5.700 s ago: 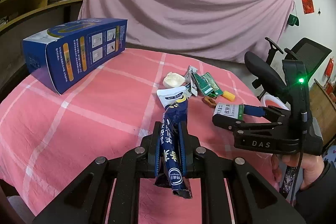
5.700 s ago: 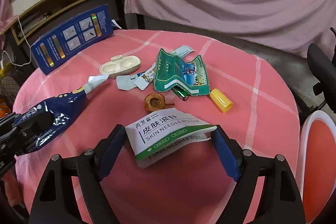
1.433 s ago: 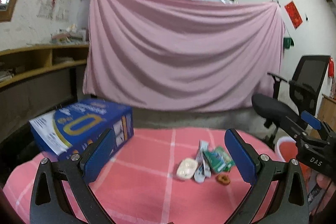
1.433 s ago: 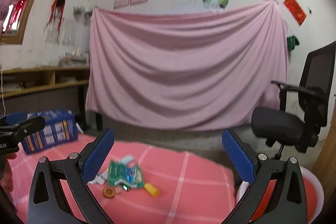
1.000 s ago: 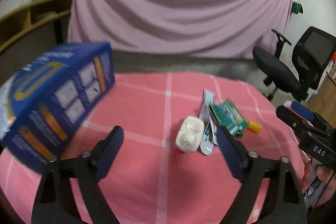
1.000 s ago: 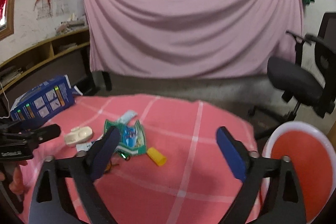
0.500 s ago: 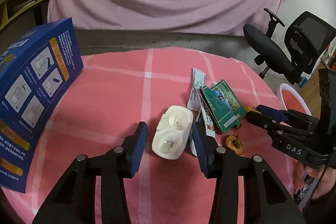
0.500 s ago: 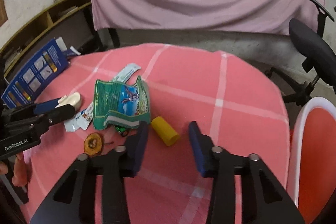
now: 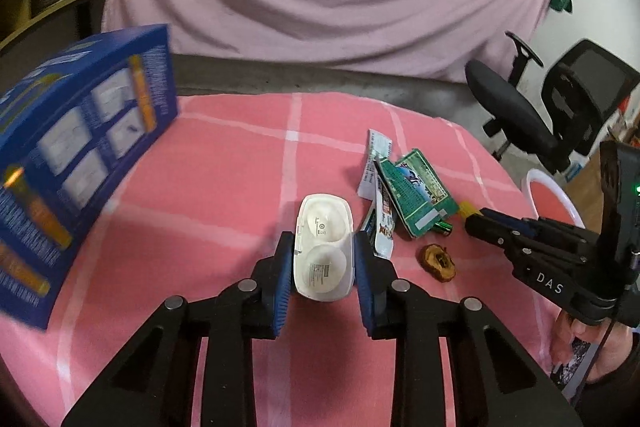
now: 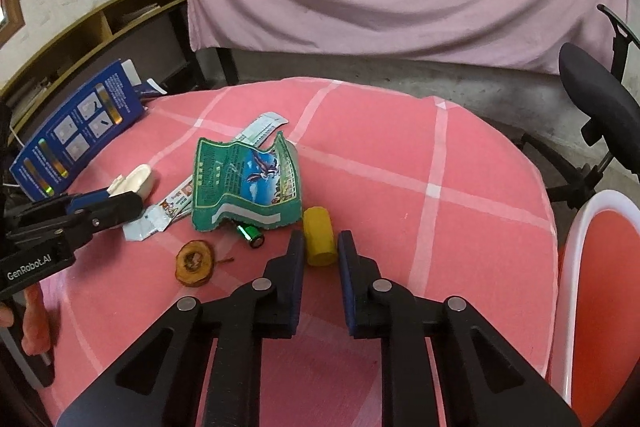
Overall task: Collect trash
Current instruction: 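Grasp the white plastic case with the left tool while the right tool grasps the yellow cap, then carry the white case and yellow cap over the bucket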
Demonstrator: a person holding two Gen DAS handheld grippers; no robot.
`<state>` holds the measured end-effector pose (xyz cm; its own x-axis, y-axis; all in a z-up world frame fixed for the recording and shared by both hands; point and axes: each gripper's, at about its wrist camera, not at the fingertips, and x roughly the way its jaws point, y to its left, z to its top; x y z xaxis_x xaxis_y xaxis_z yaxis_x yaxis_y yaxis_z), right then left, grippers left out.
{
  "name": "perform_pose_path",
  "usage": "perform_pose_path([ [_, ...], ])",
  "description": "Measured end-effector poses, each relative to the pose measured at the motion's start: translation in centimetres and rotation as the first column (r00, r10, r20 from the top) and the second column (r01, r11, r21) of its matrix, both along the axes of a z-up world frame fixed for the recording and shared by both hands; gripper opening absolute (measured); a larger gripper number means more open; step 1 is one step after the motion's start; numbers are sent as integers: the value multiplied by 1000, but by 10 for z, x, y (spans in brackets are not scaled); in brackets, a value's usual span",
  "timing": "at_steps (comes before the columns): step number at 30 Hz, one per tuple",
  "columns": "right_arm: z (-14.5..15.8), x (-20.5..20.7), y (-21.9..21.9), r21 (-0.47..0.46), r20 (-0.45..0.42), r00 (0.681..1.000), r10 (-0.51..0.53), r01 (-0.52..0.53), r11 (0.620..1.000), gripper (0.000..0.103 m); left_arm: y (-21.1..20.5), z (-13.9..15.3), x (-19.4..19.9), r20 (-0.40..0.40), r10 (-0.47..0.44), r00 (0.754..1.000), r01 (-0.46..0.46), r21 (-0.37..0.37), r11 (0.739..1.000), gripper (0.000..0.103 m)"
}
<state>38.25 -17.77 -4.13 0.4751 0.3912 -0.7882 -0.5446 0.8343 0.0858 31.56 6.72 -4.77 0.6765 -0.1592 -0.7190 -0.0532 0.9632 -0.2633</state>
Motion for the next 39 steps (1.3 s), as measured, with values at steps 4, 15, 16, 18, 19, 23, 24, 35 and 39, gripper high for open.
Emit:
perform_pose_path([
  [4, 4, -10, 2, 3, 17, 1000, 17, -17, 1000, 14, -1, 8, -27, 28, 82, 996, -82, -3, 997, 24],
  [15, 26, -68, -8, 70, 108, 991, 77, -85, 994, 14, -35, 22, -97, 111, 147, 983, -150, 23, 988, 25],
  [16, 30, -74, -11, 83, 128, 989, 77, -89, 993, 14, -40, 23, -100, 125, 146, 981, -151, 26, 988, 25],
  [18, 36, -81, -19, 104, 161, 985, 69, -87, 991, 14, -48, 26, -108, 159, 151, 976, -158, 34, 987, 25],
  [19, 40, -85, -24, 120, 182, 981, 64, -87, 989, 14, -51, 27, -110, 171, 154, 973, -162, 37, 986, 25],
  [23, 55, -100, -44, 177, 275, 961, 21, -72, 981, 14, -69, 42, -119, 235, 162, 958, -179, 53, 982, 25],
  [24, 58, -102, -48, 190, 290, 957, 11, -69, 979, 14, -74, 47, -120, 258, 160, 953, -181, 58, 982, 25],
  [35, 109, -139, -123, 363, 555, 803, -214, -3, 932, 14, -149, 105, -117, 403, 22, 915, -100, 175, 979, 25],
  [39, 122, -144, -150, 403, 598, 743, -301, 46, 914, 14, -183, 126, -112, 458, -60, 887, -49, 223, 974, 25],
])
